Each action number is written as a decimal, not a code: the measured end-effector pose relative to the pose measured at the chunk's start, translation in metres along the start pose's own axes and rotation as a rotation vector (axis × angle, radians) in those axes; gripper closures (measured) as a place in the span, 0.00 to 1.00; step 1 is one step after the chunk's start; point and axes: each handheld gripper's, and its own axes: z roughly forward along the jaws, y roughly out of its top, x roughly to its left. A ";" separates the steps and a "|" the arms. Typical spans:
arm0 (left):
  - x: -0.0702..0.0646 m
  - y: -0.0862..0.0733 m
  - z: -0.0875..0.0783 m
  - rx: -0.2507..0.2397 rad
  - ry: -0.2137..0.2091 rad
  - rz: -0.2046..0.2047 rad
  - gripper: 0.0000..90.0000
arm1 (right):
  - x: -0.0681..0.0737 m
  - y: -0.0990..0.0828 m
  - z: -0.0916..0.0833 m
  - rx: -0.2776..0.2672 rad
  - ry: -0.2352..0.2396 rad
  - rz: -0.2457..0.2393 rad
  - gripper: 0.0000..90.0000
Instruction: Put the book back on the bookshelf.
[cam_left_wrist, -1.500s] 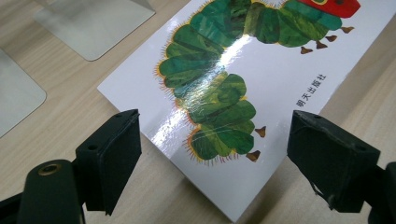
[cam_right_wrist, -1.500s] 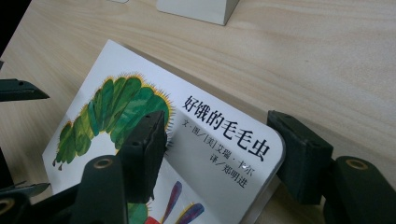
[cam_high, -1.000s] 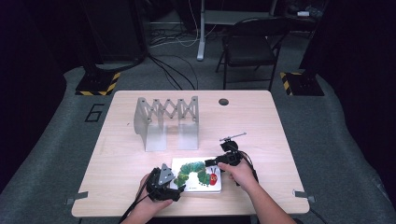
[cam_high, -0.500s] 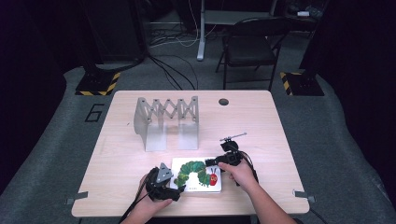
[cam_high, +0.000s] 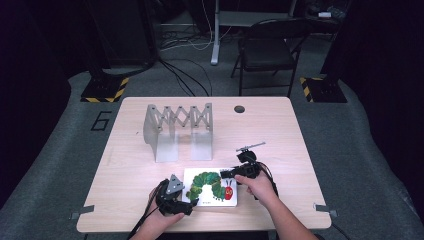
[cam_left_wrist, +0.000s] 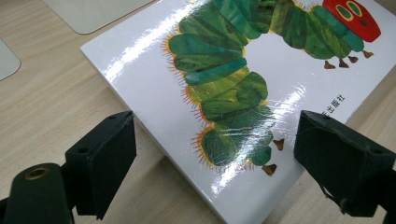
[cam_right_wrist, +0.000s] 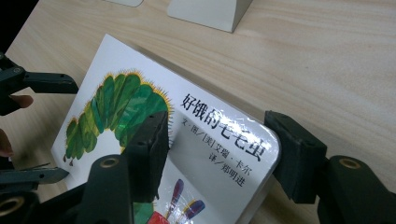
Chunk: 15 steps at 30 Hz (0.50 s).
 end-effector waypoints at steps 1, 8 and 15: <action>0.000 0.000 0.000 -0.007 0.007 -0.003 0.14 | 0.000 0.000 -0.001 -0.006 0.002 -0.007 0.46; 0.002 -0.001 0.000 -0.006 0.003 -0.017 0.14 | 0.007 0.000 -0.008 -0.017 0.001 -0.019 0.47; 0.002 -0.001 0.000 -0.001 -0.007 -0.022 0.13 | 0.012 0.001 -0.014 -0.036 -0.003 -0.052 0.48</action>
